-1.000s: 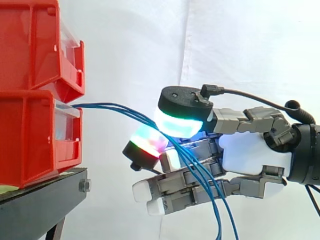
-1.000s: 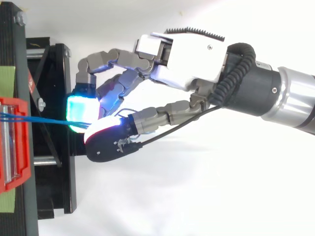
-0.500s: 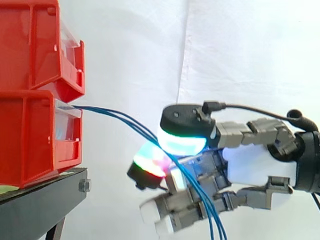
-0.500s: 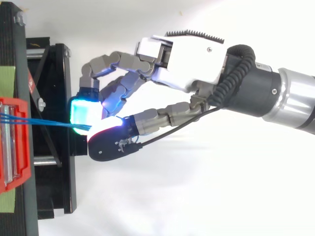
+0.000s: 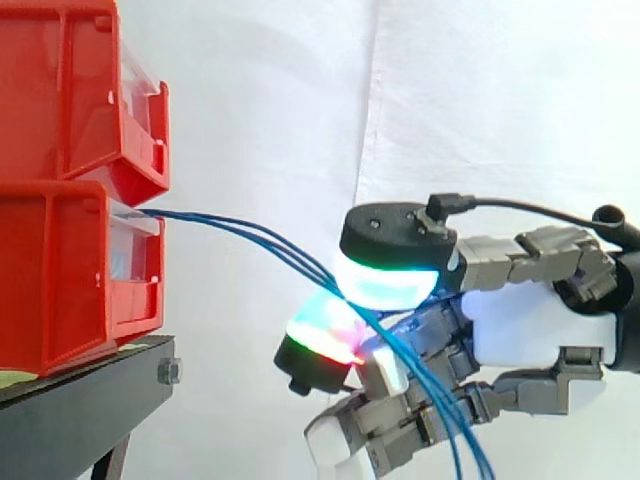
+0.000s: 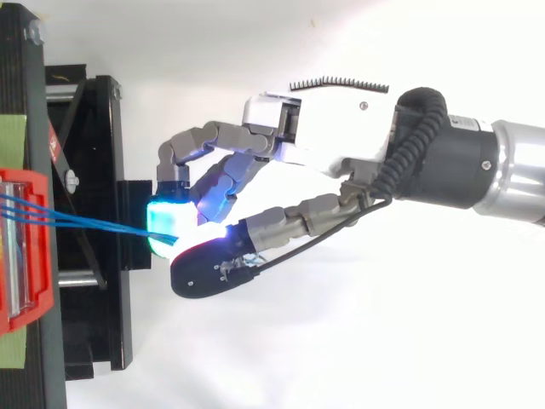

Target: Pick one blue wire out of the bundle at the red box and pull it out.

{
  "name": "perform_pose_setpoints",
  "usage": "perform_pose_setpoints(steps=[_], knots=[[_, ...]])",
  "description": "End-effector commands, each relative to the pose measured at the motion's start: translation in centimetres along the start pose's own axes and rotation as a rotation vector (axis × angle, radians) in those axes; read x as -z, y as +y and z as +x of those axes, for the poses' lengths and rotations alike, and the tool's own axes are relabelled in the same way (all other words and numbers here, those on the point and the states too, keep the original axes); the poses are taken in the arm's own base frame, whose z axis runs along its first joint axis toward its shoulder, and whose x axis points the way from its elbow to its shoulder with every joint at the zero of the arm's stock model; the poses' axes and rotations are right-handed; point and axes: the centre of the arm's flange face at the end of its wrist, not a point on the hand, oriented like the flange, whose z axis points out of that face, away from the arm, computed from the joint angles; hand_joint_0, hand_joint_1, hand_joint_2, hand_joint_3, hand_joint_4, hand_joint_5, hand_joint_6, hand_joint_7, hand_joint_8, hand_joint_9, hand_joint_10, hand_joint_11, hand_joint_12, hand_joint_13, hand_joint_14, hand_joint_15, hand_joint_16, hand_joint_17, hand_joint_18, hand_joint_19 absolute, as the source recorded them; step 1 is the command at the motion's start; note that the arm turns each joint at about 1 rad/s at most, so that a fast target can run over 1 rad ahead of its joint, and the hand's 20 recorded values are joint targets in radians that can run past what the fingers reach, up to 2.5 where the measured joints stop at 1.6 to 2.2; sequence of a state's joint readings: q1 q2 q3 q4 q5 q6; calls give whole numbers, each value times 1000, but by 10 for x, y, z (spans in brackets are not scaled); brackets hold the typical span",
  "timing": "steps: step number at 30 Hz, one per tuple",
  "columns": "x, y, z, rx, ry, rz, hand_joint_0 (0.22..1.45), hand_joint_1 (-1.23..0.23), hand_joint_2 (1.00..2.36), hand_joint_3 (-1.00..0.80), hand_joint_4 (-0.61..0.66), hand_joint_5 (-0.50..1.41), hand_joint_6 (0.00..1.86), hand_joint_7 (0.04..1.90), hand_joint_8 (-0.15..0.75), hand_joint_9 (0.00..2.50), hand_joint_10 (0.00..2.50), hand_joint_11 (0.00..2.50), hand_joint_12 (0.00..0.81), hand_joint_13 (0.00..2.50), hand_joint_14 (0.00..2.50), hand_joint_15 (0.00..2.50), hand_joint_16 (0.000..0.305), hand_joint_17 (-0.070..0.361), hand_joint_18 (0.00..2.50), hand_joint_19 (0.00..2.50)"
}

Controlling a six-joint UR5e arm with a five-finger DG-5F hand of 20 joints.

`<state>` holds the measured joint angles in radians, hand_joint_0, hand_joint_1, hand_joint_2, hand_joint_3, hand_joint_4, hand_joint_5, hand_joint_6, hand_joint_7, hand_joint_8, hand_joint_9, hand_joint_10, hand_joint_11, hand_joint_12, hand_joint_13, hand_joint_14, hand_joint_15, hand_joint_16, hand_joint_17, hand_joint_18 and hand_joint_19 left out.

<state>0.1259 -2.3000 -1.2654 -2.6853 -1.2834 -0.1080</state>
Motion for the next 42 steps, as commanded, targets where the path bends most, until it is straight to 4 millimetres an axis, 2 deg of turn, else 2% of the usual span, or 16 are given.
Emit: perform_pose_setpoints(steps=[1, 5, 7, 9, 12, 17, 19, 23, 26, 27, 30, 32, 33, 35, 37, 42], knots=[[0, 5, -1, 3, 2, -4, 614, -782, 1015, -179, 306, -136, 748, 1116, 298, 1014, 24, 852, 396, 726, 17, 440, 64, 143, 537, 348], [0, 5, 0, 2, 3, -6, 604, -813, 1015, -138, 345, -142, 778, 1066, 301, 1032, 23, 845, 402, 730, 17, 435, 66, 149, 549, 353], [0, 7, -1, 3, 1, -10, 586, -803, 1009, -129, 366, -109, 713, 1168, 312, 1070, 17, 704, 422, 755, 14, 394, 72, 161, 589, 343], [1, 8, -1, 4, -1, -10, 594, -689, 1010, -148, 322, -24, 500, 1520, 281, 1070, 15, 504, 404, 742, 15, 362, 70, 158, 570, 360], [0, 12, -1, 2, -1, -16, 621, -665, 1012, -171, 364, -25, 502, 1428, 254, 1079, 18, 490, 386, 736, 14, 361, 65, 146, 556, 359], [1, 17, -5, 3, -5, -20, 637, -682, 1019, -166, 326, -65, 520, 1387, 262, 1030, 24, 713, 372, 696, 18, 406, 59, 133, 512, 362], [1, 17, -7, 2, -8, -18, 626, -803, 1019, -158, 310, -107, 612, 1256, 276, 1007, 25, 807, 380, 681, 16, 400, 60, 135, 513, 349], [1, 16, -9, 3, -7, -15, 629, -834, 1017, -158, 326, -126, 694, 1133, 282, 1022, 22, 835, 380, 681, 16, 409, 61, 137, 514, 351], [1, 20, -8, 2, -8, -24, 603, -790, 1013, -150, 357, -58, 519, 1419, 274, 1056, 18, 629, 394, 705, 16, 373, 67, 150, 550, 353], [1, 20, -8, 5, -10, -24, 607, -770, 1013, -150, 365, -49, 500, 1422, 274, 1056, 21, 602, 390, 702, 15, 365, 66, 149, 543, 358], [1, 20, -8, 8, -8, -24, 628, -721, 1014, -159, 346, -46, 501, 1376, 259, 1087, 21, 598, 384, 706, 15, 376, 64, 144, 534, 354], [1, 19, -8, 12, -10, -21, 644, -699, 1018, -171, 308, -68, 516, 1393, 257, 1070, 23, 723, 374, 691, 16, 397, 59, 133, 509, 363], [1, 19, -8, 12, -10, -21, 645, -703, 1019, -157, 318, -97, 582, 1261, 266, 1019, 26, 787, 374, 681, 16, 402, 59, 133, 510, 362], [1, 19, -8, 12, -10, -21, 658, -827, 1017, -129, 286, -140, 708, 1098, 280, 1017, 26, 870, 384, 683, 18, 406, 61, 136, 524, 337], [1, 22, -9, 9, -10, -24, 661, -827, 1017, -140, 329, -146, 735, 1019, 281, 1047, 24, 919, 382, 677, 17, 401, 60, 136, 522, 334], [1, 23, -11, 11, -15, -25, 617, -810, 1014, -149, 366, -118, 675, 1121, 289, 1109, 22, 805, 395, 696, 17, 390, 64, 145, 550, 352]])
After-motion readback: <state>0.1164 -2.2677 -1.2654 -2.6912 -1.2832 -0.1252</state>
